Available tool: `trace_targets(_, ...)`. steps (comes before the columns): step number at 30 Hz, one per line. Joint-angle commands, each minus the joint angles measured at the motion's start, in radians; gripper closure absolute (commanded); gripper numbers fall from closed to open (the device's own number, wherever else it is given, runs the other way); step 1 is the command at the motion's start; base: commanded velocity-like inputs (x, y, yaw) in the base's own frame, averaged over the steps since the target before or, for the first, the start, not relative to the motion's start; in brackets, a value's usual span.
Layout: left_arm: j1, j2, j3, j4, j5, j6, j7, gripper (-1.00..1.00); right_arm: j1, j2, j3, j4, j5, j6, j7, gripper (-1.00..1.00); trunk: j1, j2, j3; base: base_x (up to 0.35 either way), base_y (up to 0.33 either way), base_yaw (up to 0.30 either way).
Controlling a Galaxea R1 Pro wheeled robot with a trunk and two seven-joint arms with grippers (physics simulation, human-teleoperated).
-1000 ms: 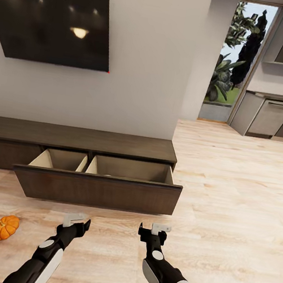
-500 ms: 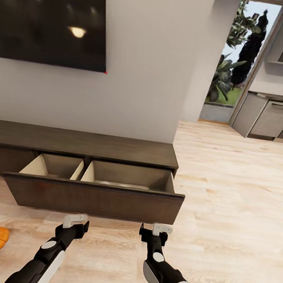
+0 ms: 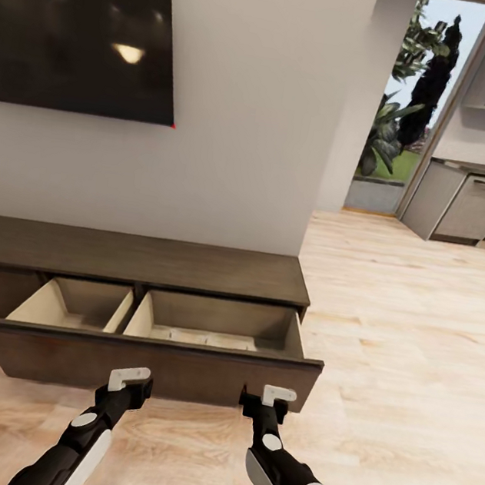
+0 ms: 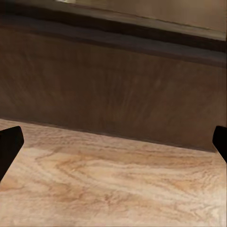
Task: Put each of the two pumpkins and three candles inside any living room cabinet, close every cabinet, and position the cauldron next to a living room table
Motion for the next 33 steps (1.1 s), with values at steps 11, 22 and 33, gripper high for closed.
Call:
trace_targets(11, 0.0, -0.001, -0.001, 0.0, -0.002, 0.0, 0.0, -1.0, 0.0, 0.0, -0.001, 0.018, -0.001, -0.001, 0.0, -1.0, 0.015, -0.028, -0.013, 0.049, 0.0, 0.0)
trace_targets(22, 0.0, -0.001, -0.002, 0.0, -0.001, 0.0, 0.0, -1.0, 0.0, 0.0, -0.001, 0.023, -0.002, -0.002, 0.0, -1.0, 0.058, -0.105, -0.047, 0.0, 0.0, 0.0)
trace_targets(33, 0.0, -0.001, -0.042, 0.039, 0.001, -0.065, -0.005, -1.0, 0.0, 0.0, 0.0, 0.023, 0.0, -0.002, 0.0, -1.0, 0.1, -0.182, -0.081, 0.0, 0.0, 0.0)
